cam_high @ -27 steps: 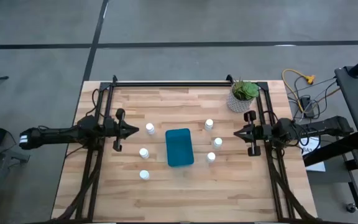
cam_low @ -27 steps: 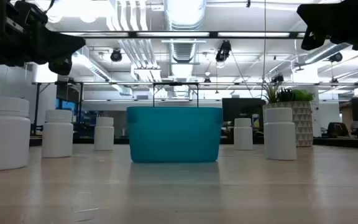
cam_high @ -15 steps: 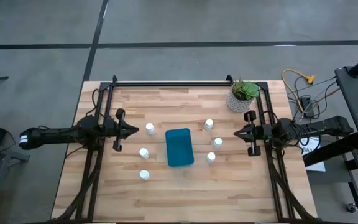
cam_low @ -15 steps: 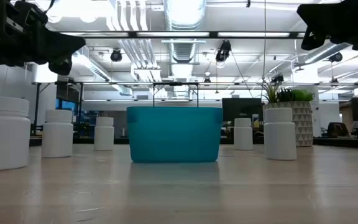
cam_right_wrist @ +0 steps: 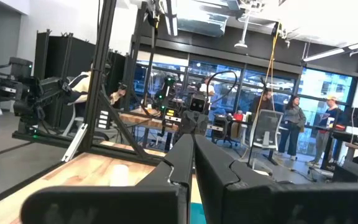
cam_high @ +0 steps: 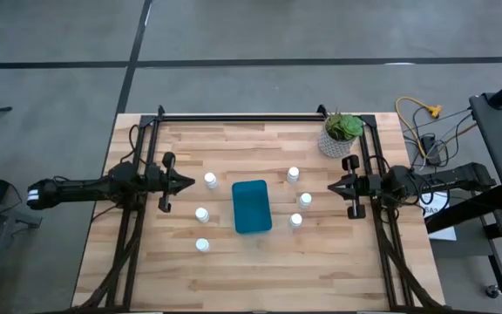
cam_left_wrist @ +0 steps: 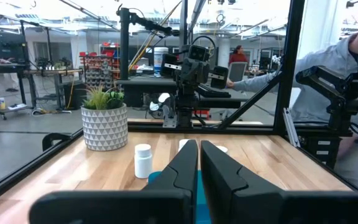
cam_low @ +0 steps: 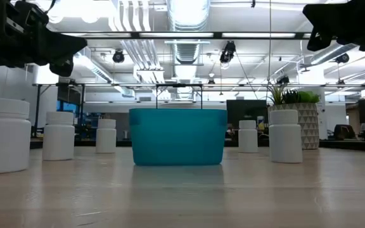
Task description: Pick and place pill bottles into a basket
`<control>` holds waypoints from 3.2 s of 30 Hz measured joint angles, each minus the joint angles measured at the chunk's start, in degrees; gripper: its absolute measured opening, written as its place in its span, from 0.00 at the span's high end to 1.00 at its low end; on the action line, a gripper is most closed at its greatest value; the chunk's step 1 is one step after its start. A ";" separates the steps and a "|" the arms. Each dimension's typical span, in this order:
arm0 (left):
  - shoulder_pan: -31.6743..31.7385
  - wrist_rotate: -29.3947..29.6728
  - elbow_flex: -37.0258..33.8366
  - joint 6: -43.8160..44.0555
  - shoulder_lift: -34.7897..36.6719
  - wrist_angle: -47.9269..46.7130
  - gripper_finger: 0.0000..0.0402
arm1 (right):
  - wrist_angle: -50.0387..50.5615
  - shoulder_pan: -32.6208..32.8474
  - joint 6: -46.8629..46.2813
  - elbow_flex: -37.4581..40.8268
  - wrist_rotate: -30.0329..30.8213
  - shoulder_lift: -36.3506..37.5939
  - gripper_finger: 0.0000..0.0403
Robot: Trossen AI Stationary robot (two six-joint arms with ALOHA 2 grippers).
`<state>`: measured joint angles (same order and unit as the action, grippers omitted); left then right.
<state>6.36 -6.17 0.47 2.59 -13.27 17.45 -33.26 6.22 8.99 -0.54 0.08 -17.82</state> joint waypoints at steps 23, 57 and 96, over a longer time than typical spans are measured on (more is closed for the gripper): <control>-0.01 -0.11 0.00 0.00 0.02 0.00 1.00 | 0.00 0.00 0.00 0.00 0.02 0.02 0.98; 0.00 0.02 0.00 0.00 0.00 0.00 1.00 | 0.01 0.01 0.00 0.00 0.02 0.01 0.98; 0.01 0.67 -0.02 -0.01 0.02 3.50 1.00 | -1.59 0.00 -10.18 -0.04 0.21 0.02 0.98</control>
<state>6.37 -5.50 0.45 2.58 -13.26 20.95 -34.84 6.22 -1.18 -0.58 0.29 -17.80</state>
